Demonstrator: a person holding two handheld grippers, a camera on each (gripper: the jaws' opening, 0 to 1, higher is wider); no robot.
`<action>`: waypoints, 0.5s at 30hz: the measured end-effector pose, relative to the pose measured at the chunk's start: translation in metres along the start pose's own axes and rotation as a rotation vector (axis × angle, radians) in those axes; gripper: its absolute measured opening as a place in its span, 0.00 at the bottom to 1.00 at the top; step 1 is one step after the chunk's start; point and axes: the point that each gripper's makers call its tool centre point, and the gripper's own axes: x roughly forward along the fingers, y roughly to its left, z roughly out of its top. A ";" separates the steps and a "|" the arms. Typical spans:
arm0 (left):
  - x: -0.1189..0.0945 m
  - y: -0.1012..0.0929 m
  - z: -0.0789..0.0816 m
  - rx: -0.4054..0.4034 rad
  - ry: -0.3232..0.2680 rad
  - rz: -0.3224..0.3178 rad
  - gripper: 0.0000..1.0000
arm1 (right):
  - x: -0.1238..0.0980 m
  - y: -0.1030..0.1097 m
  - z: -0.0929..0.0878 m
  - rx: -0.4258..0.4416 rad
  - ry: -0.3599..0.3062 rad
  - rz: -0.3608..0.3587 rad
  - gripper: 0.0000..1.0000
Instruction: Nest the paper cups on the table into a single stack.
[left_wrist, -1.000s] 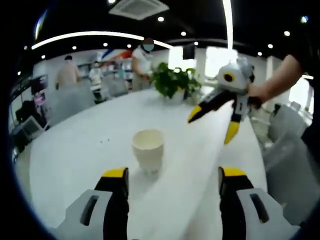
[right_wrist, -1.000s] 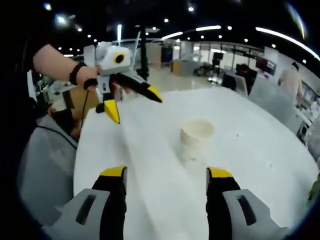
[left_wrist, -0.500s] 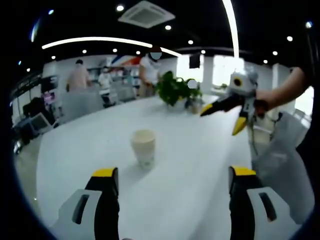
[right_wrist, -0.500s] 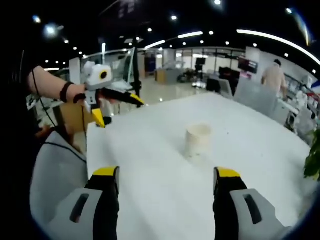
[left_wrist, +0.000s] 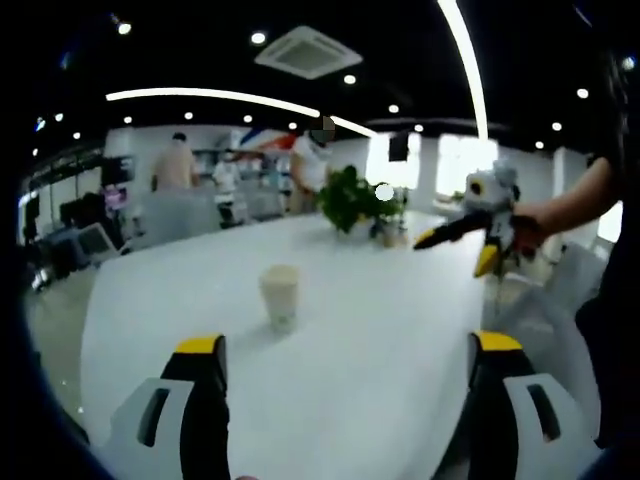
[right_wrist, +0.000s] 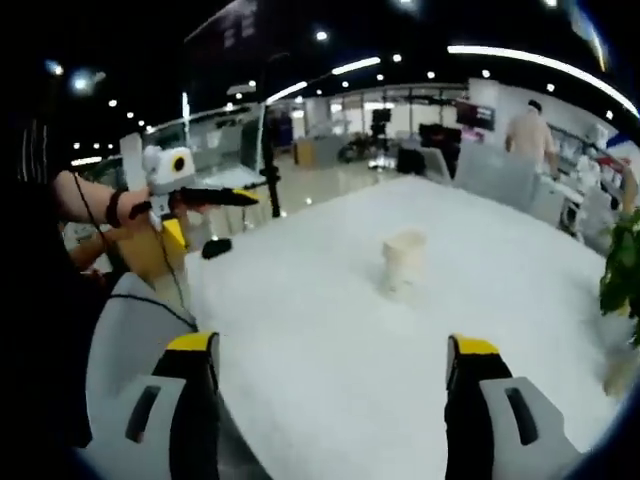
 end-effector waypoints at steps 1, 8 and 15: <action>-0.002 -0.001 -0.004 -0.009 0.010 0.004 0.99 | -0.003 0.004 -0.006 0.022 0.024 0.004 0.98; -0.006 -0.008 -0.015 -0.028 0.067 0.039 0.99 | -0.008 0.006 -0.015 0.042 0.037 0.019 1.00; -0.006 0.000 -0.002 -0.038 0.043 0.123 0.99 | -0.014 -0.001 0.001 -0.048 -0.025 0.032 1.00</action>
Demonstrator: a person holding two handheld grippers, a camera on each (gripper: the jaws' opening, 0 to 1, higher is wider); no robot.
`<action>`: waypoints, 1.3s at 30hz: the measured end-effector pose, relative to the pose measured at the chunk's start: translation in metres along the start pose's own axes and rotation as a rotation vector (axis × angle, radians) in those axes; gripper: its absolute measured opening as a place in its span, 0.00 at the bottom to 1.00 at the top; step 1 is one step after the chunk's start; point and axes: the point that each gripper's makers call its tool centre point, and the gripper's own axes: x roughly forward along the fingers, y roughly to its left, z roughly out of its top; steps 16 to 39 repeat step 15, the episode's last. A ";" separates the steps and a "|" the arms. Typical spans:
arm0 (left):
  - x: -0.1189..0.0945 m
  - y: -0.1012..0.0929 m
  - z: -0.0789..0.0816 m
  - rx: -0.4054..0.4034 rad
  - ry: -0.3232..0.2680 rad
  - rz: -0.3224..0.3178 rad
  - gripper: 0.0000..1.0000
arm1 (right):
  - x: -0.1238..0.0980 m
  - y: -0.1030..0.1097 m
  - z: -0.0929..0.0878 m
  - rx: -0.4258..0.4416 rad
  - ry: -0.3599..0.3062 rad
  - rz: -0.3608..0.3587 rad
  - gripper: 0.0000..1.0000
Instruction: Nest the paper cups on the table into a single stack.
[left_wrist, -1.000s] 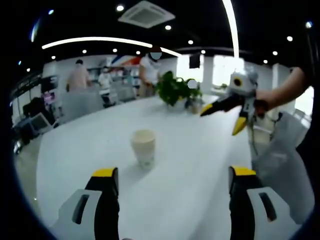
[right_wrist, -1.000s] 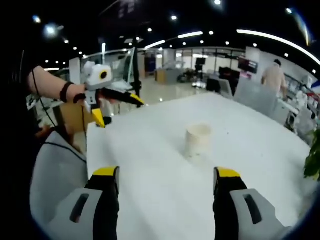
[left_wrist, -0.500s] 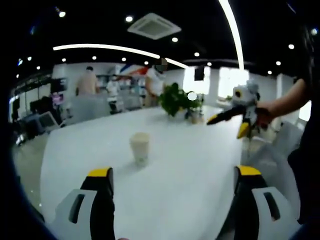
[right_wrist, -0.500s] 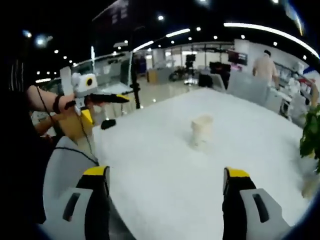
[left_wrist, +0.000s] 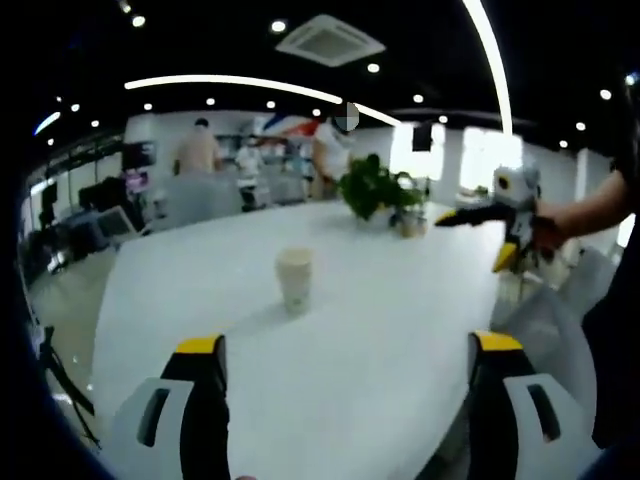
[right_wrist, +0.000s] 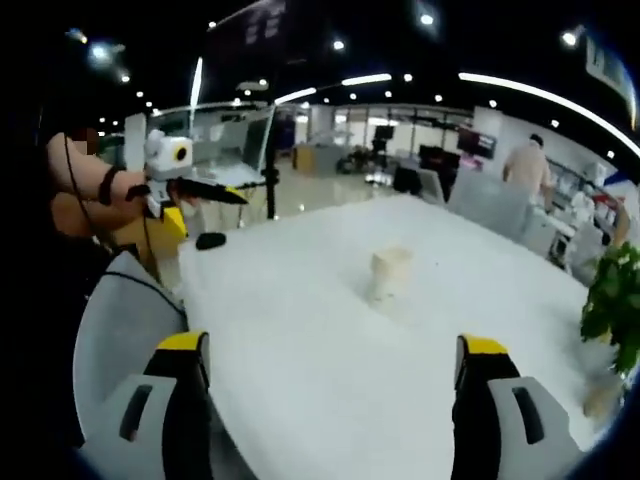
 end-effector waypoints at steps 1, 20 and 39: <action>0.001 0.000 -0.002 -0.003 0.011 0.003 0.99 | 0.000 -0.002 -0.001 -0.001 0.009 -0.002 1.00; 0.008 -0.014 -0.006 -0.033 0.024 0.019 0.99 | -0.009 -0.016 -0.008 0.024 0.010 0.007 1.00; 0.008 -0.014 -0.006 -0.033 0.024 0.019 0.99 | -0.009 -0.016 -0.008 0.024 0.010 0.007 1.00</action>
